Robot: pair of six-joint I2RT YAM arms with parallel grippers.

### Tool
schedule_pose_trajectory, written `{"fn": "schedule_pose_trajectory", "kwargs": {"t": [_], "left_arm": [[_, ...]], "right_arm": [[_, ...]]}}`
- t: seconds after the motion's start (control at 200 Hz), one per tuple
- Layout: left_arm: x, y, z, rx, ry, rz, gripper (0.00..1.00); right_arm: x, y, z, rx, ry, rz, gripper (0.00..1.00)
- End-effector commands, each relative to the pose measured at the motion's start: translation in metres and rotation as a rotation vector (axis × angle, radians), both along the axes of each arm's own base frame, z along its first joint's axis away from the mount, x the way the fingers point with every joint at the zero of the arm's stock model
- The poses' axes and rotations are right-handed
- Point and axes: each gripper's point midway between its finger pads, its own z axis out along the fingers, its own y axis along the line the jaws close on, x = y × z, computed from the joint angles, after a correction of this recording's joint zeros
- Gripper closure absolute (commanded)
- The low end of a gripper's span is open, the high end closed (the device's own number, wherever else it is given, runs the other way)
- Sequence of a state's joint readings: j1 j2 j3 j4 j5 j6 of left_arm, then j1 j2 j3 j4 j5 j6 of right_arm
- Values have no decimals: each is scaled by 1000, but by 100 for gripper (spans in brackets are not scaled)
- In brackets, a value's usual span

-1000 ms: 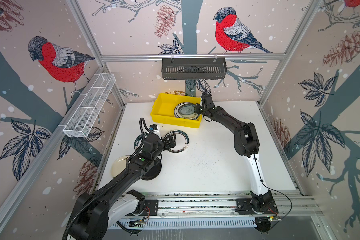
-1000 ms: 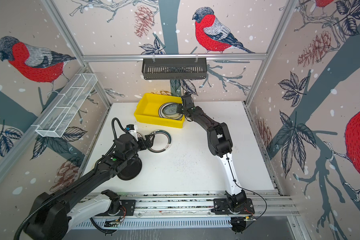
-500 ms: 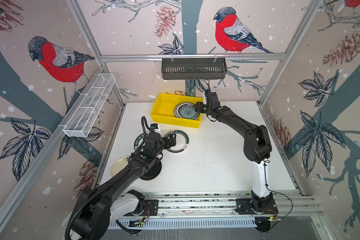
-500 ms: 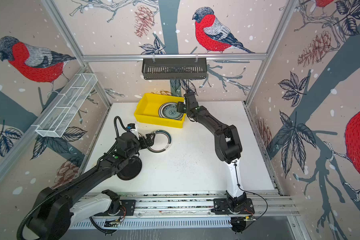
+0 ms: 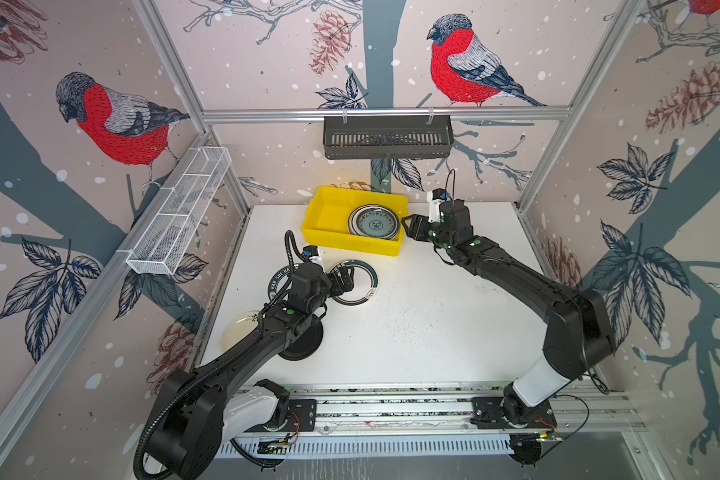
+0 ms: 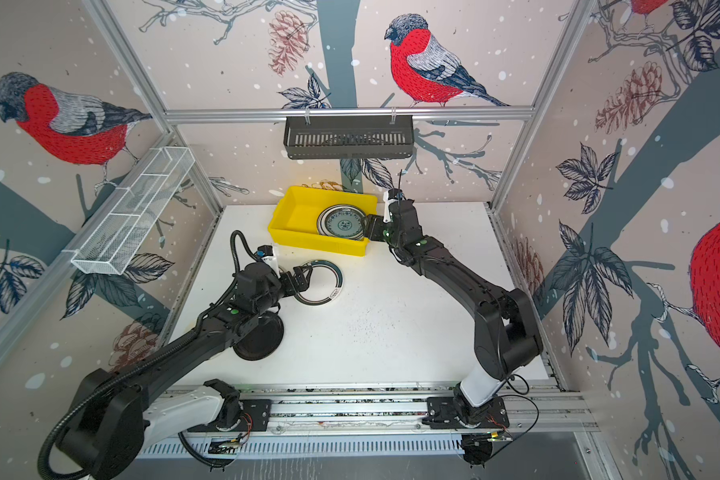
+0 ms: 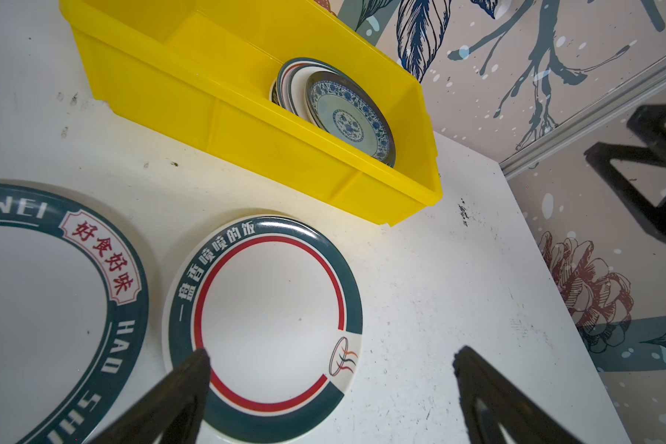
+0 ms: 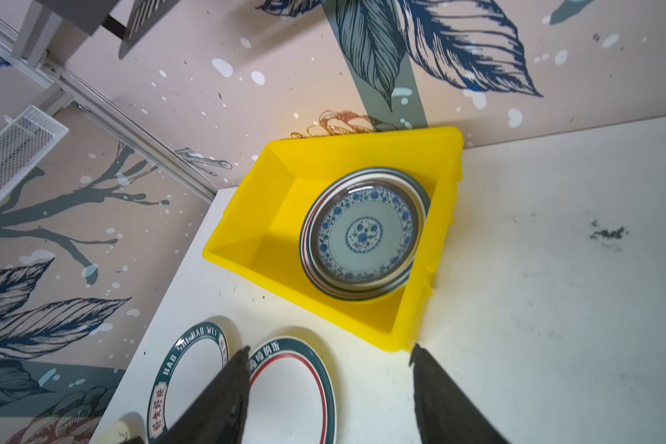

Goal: Place the plates into the plastic bin on the countertop
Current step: 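Withdraw right gripper from the bin toward the red-and-green-rimmed plate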

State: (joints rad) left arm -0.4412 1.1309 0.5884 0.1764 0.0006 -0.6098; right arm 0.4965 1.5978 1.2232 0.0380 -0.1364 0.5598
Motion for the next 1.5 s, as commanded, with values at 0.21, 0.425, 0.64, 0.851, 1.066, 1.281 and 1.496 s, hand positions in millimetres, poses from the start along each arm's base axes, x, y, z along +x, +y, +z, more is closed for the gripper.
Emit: {"fn": "schedule_pose_trajectory", "kwargs": {"t": [0.21, 0.425, 0.64, 0.851, 1.066, 1.281, 1.496], "left_arm": [[5, -8, 9, -69, -24, -10, 2], [4, -10, 4, -102, -18, -17, 2], [4, -7, -5, -129, 5, -23, 2], [3, 5, -16, -109, 16, -9, 2], [4, 8, -27, -63, 19, -37, 2], [4, 21, -27, -71, 20, -2, 2], [-1, 23, -24, -79, -18, -1, 2]], "right_arm": [[-60, -17, -8, 110, 41, 38, 33], [-83, -10, -47, 190, 140, 94, 34], [-93, 14, -87, 275, 227, 166, 39], [-88, 42, -123, 231, 288, 206, 45], [-87, 72, -150, 176, 322, 241, 51], [-90, 95, -172, 131, 361, 259, 55], [-88, 101, -192, 110, 405, 239, 58]]}}
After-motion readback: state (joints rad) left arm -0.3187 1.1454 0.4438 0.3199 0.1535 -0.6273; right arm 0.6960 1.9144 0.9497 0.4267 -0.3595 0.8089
